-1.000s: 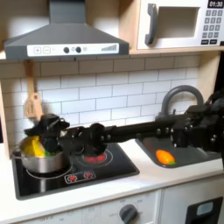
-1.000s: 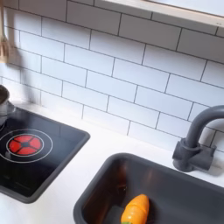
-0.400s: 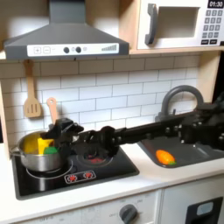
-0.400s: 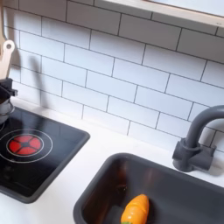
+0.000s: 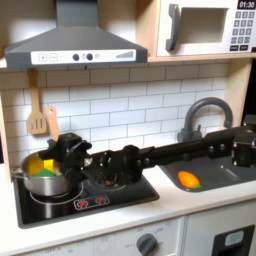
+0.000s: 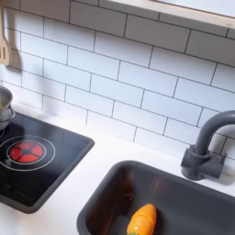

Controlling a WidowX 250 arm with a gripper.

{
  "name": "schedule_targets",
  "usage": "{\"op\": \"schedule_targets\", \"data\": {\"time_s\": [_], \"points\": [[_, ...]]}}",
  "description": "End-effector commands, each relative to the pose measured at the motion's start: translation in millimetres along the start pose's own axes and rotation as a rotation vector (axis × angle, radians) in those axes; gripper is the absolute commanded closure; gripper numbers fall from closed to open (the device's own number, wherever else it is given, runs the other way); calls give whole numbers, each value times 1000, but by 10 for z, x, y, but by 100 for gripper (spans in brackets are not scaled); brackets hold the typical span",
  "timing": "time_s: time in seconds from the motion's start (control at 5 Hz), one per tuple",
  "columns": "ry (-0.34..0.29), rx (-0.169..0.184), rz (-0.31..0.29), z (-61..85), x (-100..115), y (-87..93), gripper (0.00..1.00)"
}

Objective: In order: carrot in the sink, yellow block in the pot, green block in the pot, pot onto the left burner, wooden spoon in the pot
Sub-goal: 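Take the wooden spoon off the wall and put it in the pot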

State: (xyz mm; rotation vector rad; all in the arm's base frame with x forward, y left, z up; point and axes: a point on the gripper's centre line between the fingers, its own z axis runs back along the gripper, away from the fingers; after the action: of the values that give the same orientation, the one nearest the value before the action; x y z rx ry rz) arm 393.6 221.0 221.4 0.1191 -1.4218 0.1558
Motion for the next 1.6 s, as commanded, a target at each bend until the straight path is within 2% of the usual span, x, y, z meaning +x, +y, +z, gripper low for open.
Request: {"op": "schedule_targets", "data": {"time_s": [0.0, 0.2, 0.4, 0.6, 0.8, 1.0, 1.2, 1.4], "points": [[16, 74, 12, -18, 13, 270, 100], [22, 75, 15, -95, 49, 295, 100], [78, 50, 9, -210, -47, 199, 100], [104, 10, 16, -296, -161, 108, 100], [111, -25, 25, -344, -210, -48, 100], [101, -20, 31, -308, -180, -57, 100], [98, 2, 49, -222, -172, -15, 0], [94, 29, 44, -97, -95, -31, 0]]}}
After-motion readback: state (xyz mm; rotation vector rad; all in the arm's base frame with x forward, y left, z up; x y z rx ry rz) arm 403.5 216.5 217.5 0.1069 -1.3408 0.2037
